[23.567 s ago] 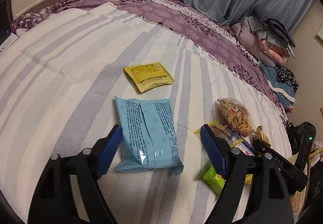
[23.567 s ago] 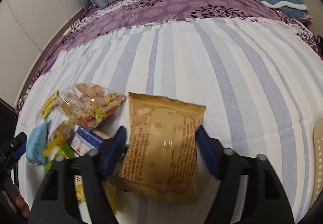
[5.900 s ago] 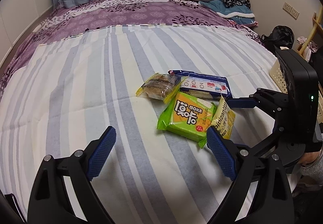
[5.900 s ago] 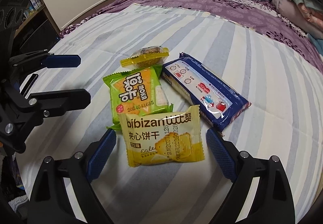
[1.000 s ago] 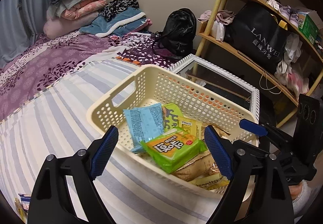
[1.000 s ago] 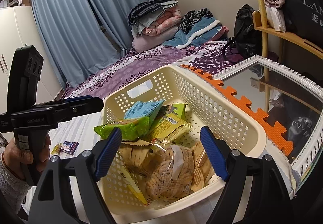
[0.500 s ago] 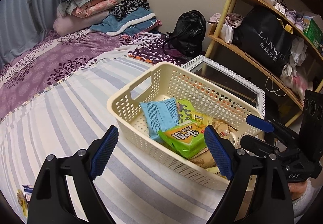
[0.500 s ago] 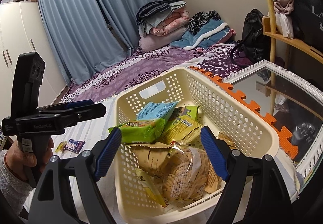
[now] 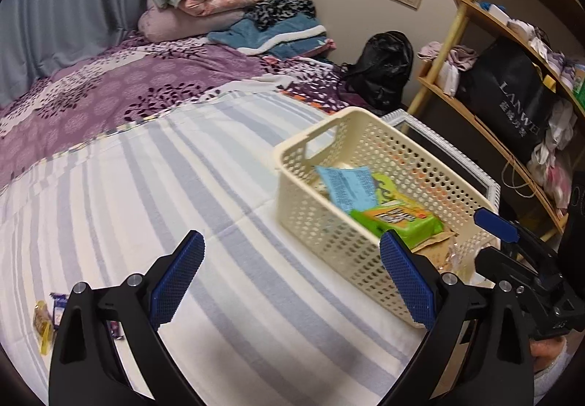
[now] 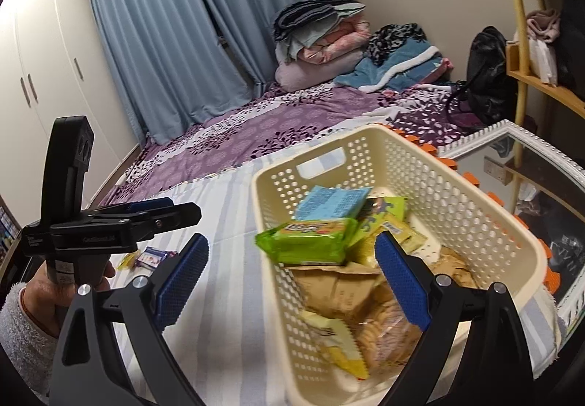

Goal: Organize snacks
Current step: 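Move both open tools back to the remaining snacks on the sheet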

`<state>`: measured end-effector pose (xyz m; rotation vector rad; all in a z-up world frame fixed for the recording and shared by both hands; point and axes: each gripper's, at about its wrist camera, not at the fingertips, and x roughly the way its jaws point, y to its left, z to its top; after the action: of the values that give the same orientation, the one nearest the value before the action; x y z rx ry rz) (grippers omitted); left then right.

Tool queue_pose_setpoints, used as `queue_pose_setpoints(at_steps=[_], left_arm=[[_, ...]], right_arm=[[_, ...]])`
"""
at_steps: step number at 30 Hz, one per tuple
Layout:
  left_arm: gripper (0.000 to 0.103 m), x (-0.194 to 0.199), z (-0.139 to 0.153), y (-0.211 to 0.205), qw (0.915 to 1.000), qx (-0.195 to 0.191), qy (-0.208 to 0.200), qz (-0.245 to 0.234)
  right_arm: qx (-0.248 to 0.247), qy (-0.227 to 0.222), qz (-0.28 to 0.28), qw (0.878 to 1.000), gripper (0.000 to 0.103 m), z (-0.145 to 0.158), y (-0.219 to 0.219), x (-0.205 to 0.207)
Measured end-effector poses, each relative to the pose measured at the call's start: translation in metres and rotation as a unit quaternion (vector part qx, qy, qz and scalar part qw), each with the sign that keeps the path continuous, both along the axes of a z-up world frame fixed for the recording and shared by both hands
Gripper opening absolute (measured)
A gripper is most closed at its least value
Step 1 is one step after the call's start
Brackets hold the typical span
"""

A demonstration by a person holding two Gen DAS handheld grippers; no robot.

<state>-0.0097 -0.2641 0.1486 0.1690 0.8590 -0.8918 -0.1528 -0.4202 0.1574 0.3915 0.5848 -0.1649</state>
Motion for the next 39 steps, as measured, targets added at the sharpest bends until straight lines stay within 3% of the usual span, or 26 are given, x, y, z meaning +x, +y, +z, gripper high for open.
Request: queue_pose_setpoints(at_steps=[16, 26, 29, 39], left_arm=[[0.098, 0.043, -0.012, 0.105, 0.9923, -0.007, 0.015, 0.123], [0.098, 0.068, -0.022, 0.167, 0.9791, -0.020, 0.037, 0.199], [0.098, 0.077, -0.026, 0.186, 0.9721, -0.016, 0.043, 0.230], [0.098, 0.108, -0.068, 0.247, 0.9332, -0.002, 0.104, 0.344]], right_arm=[[-0.013, 0.017, 0.098, 0.995, 0.092, -0.001, 0.074, 0.039], [-0.014, 0.045, 0.145, 0.988, 0.092, -0.017, 0.112, 0.057], [-0.013, 0.052, 0.157, 0.986, 0.092, -0.022, 0.122, 0.061], [-0.014, 0.066, 0.183, 0.981, 0.092, -0.030, 0.141, 0.073]])
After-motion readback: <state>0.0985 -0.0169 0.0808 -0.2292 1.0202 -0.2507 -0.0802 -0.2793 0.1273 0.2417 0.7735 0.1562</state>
